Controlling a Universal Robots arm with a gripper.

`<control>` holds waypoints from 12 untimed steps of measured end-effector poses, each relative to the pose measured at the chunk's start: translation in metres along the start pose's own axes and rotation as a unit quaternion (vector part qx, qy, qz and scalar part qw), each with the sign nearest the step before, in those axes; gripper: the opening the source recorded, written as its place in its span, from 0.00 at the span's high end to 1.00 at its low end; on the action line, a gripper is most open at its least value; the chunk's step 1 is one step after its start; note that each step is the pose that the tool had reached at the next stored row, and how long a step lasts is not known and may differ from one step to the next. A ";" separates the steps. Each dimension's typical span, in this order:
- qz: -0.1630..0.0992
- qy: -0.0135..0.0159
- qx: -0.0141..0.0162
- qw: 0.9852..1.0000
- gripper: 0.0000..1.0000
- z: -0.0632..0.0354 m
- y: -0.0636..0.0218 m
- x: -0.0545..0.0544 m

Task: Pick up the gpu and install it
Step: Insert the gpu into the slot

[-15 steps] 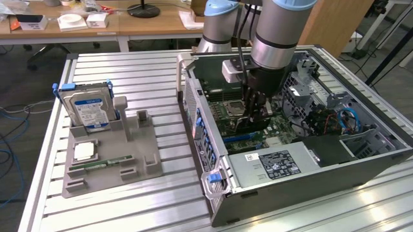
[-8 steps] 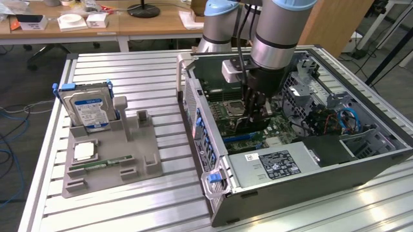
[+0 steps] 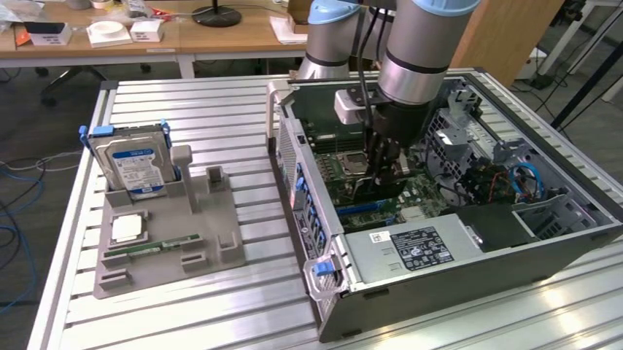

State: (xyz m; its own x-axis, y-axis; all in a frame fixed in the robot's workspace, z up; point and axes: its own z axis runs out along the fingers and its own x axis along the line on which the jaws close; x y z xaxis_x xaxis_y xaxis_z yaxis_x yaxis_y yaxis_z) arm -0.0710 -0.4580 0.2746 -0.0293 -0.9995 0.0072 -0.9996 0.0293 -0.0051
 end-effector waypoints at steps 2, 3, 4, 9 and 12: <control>0.000 0.000 0.000 1.000 0.74 0.0014 0.0000 0.000; 0.000 0.000 0.000 1.000 0.74 0.0025 0.0000 0.000; 0.000 0.000 0.000 1.000 0.74 0.0037 0.0000 0.000; 0.000 0.000 0.000 1.000 0.74 0.0098 0.0001 0.000; 0.000 0.002 0.000 1.000 0.74 0.0100 0.0001 0.000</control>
State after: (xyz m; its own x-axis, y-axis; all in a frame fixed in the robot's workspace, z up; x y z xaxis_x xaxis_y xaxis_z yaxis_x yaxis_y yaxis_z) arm -0.0710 -0.4581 0.2647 -0.0299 -0.9995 0.0114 -0.9995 0.0298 -0.0051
